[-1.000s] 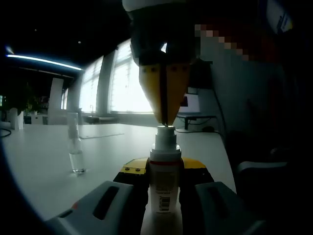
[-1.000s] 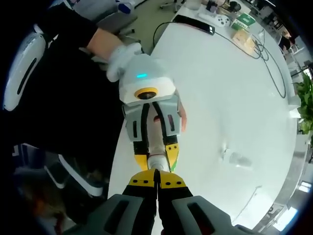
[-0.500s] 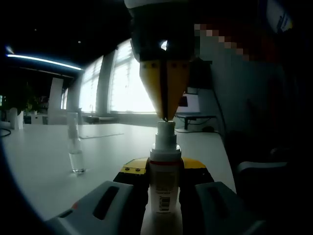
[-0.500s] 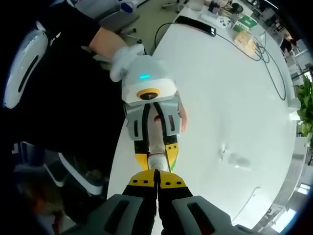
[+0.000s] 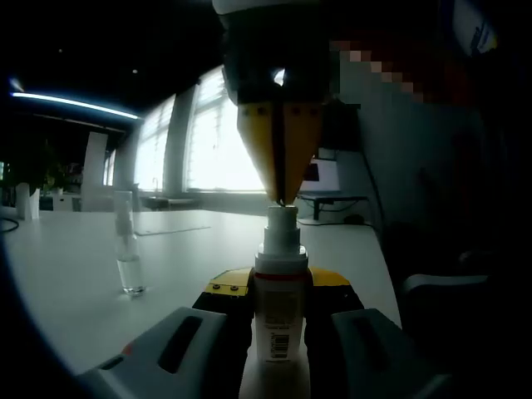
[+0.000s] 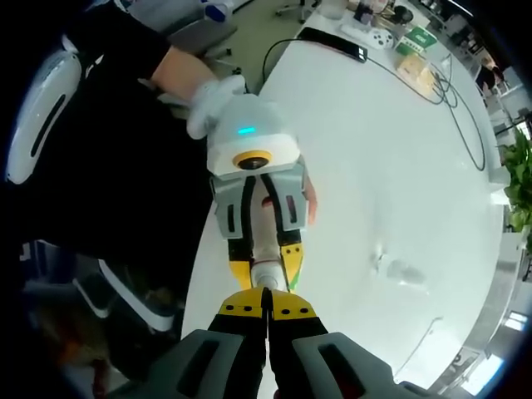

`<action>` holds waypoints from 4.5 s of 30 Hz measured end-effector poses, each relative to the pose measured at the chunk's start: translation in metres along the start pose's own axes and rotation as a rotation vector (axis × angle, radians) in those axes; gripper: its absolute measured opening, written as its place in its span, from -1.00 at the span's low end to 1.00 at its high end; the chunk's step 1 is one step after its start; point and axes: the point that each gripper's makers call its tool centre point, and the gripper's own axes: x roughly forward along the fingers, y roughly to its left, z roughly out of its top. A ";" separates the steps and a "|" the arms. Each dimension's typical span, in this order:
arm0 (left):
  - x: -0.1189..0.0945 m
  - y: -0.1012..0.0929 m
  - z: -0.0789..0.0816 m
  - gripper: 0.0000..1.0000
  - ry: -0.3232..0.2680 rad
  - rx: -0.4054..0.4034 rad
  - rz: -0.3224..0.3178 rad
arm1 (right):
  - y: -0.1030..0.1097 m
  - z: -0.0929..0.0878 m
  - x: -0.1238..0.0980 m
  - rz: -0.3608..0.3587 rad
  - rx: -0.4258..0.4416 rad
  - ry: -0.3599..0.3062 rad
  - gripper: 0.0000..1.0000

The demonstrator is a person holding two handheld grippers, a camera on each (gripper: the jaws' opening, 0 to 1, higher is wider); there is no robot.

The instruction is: Clamp pump bottle remove cover press pump head put on cover

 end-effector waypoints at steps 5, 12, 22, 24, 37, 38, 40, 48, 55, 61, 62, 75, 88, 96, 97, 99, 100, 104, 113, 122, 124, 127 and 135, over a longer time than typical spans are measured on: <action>0.000 -0.001 0.000 -0.72 0.000 0.001 0.000 | 0.000 0.000 0.000 -0.001 -0.001 -0.003 -1.00; 0.000 0.001 0.000 -0.72 0.000 0.000 0.000 | 0.000 0.000 0.000 0.000 0.004 -0.002 -1.00; 0.000 -0.001 0.000 -0.72 0.000 0.001 0.001 | 0.000 0.000 0.000 0.000 0.001 0.019 -1.00; 0.000 -0.001 0.000 -0.72 0.000 0.001 0.001 | 0.000 0.000 0.000 -0.001 0.002 0.020 -1.00; 0.000 0.000 0.000 -0.72 0.001 0.001 0.003 | 0.000 0.001 0.006 0.009 0.006 0.041 -1.00; 0.000 0.001 -0.001 -0.72 0.001 0.001 0.003 | 0.001 0.001 0.007 0.011 -0.004 0.049 -1.00; 0.000 0.001 -0.001 -0.72 0.001 0.000 0.002 | 0.001 0.001 0.007 0.010 -0.027 0.064 -1.00; 0.000 0.000 0.000 -0.72 0.001 -0.001 0.001 | 0.000 -0.001 0.001 0.005 -0.028 0.058 -1.00; 0.000 0.001 -0.001 -0.72 0.001 -0.001 0.000 | 0.000 0.000 0.000 0.000 -0.017 0.021 -1.00; 0.000 0.001 0.000 -0.72 0.001 -0.001 0.001 | 0.000 0.000 0.000 -0.005 -0.015 0.011 -1.00; 0.000 0.001 0.000 -0.72 0.001 -0.001 0.001 | 0.000 0.000 0.000 -0.006 -0.014 0.010 -1.00; 0.000 0.001 -0.001 -0.72 0.002 0.000 0.001 | 0.000 -0.001 -0.001 -0.006 -0.014 0.009 -1.00; 0.000 0.000 0.000 -0.72 0.002 0.000 0.001 | 0.000 -0.001 -0.001 -0.004 -0.016 0.010 -1.00; 0.000 0.000 0.000 -0.72 0.002 0.001 0.001 | 0.000 -0.001 -0.001 -0.005 -0.015 0.010 -1.00; 0.000 0.000 0.000 -0.72 0.002 0.001 0.001 | 0.000 -0.001 -0.001 -0.005 -0.015 0.010 -1.00; 0.000 0.001 0.000 -0.72 0.002 0.001 0.001 | 0.000 -0.001 -0.001 -0.005 -0.015 0.010 -1.00; 0.000 0.001 -0.001 -0.72 0.002 0.001 0.001 | 0.000 -0.001 -0.001 -0.004 -0.015 0.010 -1.00; 0.000 0.000 0.000 -0.72 0.002 0.001 0.001 | 0.000 -0.001 -0.001 -0.003 -0.015 0.011 -1.00; 0.000 0.001 -0.001 -0.72 0.002 0.001 0.002 | 0.000 -0.001 0.000 -0.011 -0.017 0.023 -1.00; 0.000 0.000 0.000 -0.72 0.002 0.002 0.002 | 0.000 -0.001 0.006 0.000 0.001 0.016 -1.00; 0.000 0.000 0.000 -0.72 0.002 0.002 0.002 | 0.001 -0.001 0.006 0.002 0.003 0.016 -1.00; 0.000 0.001 -0.001 -0.72 0.002 0.001 0.001 | 0.001 -0.001 0.004 -0.004 -0.005 0.022 -1.00; 0.000 0.000 0.000 -0.72 0.002 0.001 0.001 | 0.001 -0.002 -0.002 -0.007 -0.015 0.016 -1.00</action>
